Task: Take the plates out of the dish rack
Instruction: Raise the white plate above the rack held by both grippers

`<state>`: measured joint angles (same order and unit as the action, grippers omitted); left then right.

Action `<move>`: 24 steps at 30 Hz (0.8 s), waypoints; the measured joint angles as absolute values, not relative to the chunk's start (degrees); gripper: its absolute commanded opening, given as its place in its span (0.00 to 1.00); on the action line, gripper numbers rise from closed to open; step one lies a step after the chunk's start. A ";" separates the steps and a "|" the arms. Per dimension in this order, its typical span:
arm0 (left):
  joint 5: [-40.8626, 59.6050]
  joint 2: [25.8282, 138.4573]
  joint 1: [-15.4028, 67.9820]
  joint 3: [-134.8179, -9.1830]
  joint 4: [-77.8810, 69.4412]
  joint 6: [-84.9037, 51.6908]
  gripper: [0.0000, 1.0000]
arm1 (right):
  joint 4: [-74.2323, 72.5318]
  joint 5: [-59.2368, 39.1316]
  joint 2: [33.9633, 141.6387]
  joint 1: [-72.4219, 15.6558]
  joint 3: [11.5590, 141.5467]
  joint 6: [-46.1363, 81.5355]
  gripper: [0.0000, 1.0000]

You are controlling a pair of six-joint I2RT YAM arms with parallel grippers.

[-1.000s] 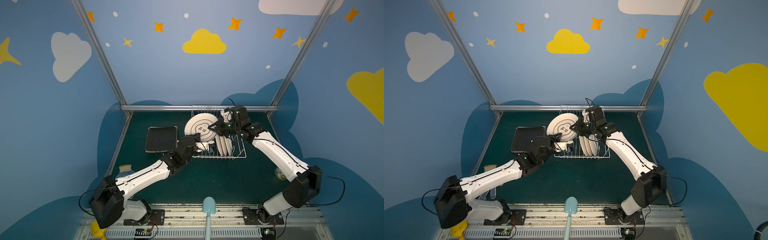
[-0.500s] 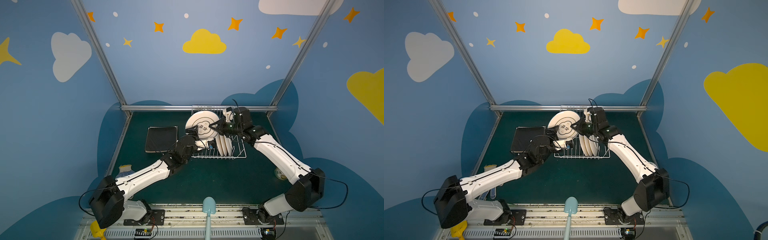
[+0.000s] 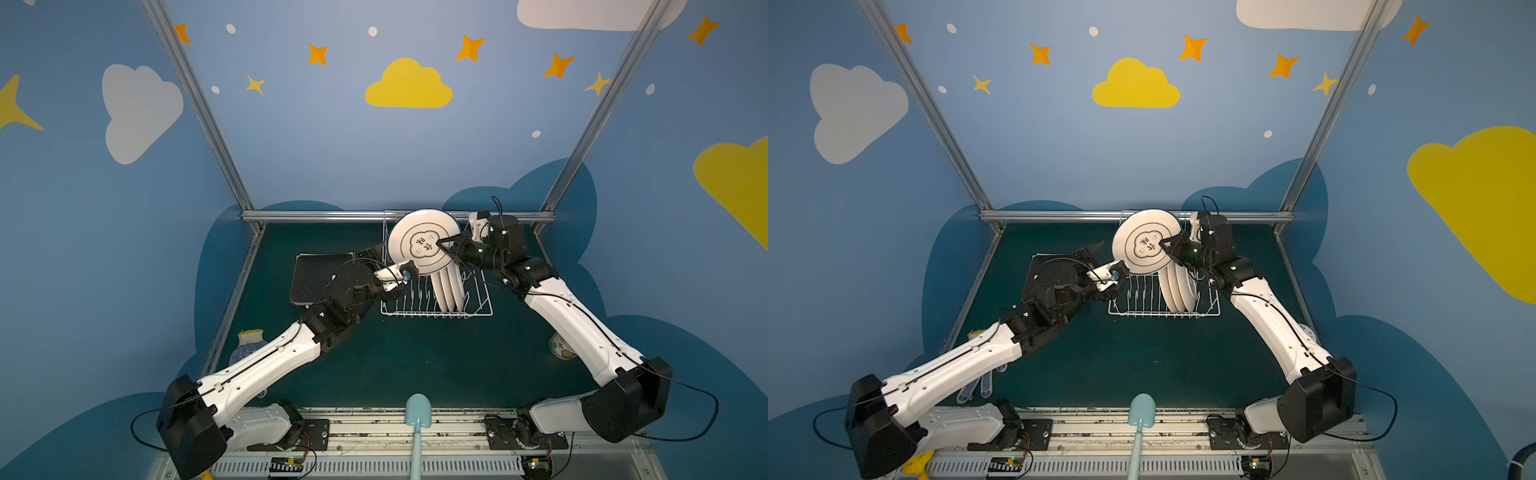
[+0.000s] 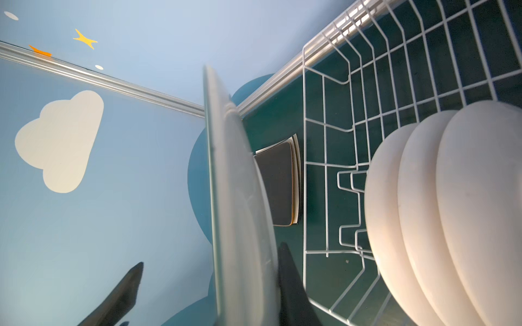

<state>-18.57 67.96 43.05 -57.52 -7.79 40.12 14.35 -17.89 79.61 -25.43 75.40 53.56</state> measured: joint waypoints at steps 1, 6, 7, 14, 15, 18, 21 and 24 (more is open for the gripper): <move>-17.21 67.11 42.11 -58.06 -7.35 37.78 1.00 | 14.28 -17.65 79.24 -25.21 75.05 53.52 0.00; -11.38 63.92 36.36 -59.37 -6.87 26.06 1.00 | 12.73 -17.08 77.54 -24.56 72.40 53.04 0.00; -10.33 63.51 35.09 -59.40 -6.76 23.53 1.00 | 12.62 -17.06 77.28 -24.49 72.03 52.80 0.00; 0.75 64.45 24.14 -62.06 -2.31 -0.58 1.00 | 11.42 -17.43 76.31 -24.05 70.54 51.59 0.00; 3.03 64.95 22.39 -62.63 -2.02 -4.51 1.00 | 11.25 -17.58 76.09 -24.03 70.26 51.55 0.00; 10.50 67.53 17.45 -64.23 -1.98 -16.78 1.00 | 10.81 -18.26 75.81 -23.99 69.89 51.37 0.00; 16.95 71.13 15.27 -64.73 -2.63 -26.57 1.00 | 10.37 -19.18 75.81 -23.99 69.84 51.09 0.00; 23.27 75.02 15.18 -64.90 -2.79 -33.56 1.00 | 9.96 -20.23 75.81 -23.97 69.84 50.68 0.00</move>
<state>23.27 75.02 15.18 -64.90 -2.79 -33.56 9.96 -20.23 75.81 -23.97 69.84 50.68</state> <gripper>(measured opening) 0.996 0.129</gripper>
